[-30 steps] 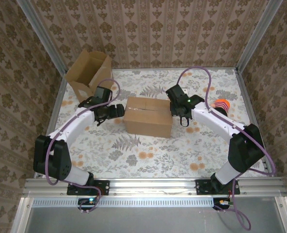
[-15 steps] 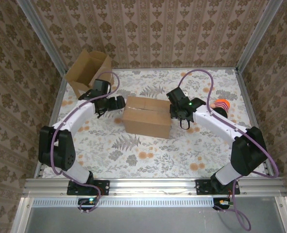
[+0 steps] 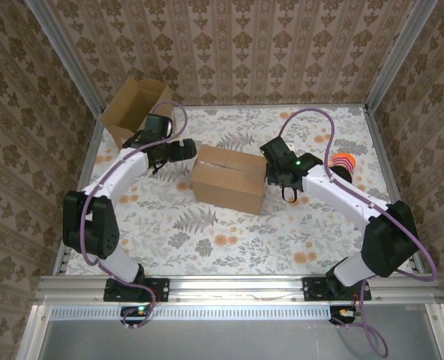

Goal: Unpack the express box

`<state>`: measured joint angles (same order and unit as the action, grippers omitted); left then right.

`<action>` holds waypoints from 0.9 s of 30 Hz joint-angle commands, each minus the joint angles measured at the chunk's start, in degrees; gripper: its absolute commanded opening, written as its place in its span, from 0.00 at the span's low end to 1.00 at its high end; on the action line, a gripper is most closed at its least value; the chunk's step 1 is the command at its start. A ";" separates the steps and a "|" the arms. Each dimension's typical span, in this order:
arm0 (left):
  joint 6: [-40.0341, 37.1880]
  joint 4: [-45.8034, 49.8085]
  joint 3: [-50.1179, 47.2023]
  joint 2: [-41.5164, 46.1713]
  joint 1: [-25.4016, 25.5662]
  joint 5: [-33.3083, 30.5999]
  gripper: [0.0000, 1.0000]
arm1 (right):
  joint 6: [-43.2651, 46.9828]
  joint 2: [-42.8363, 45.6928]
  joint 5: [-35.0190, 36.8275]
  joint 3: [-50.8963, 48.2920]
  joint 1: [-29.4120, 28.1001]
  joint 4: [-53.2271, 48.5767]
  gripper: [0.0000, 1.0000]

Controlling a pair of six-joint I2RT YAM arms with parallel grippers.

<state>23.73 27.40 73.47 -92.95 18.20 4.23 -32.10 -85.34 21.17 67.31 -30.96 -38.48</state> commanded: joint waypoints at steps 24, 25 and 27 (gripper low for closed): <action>-4.69 -16.69 -10.00 10.84 10.77 0.83 1.00 | 4.14 25.56 -8.64 -7.01 9.33 -8.65 0.00; -4.76 -17.88 -10.44 10.61 11.18 0.41 1.00 | 4.14 25.78 -8.69 -6.97 9.28 -8.93 0.00; -5.03 -20.17 -11.16 9.96 12.13 -0.18 1.00 | 4.10 26.24 -8.82 -7.23 9.34 -9.40 0.00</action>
<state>19.86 13.28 63.07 -82.63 29.32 5.21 -28.62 -60.55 13.56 60.66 -21.89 -45.71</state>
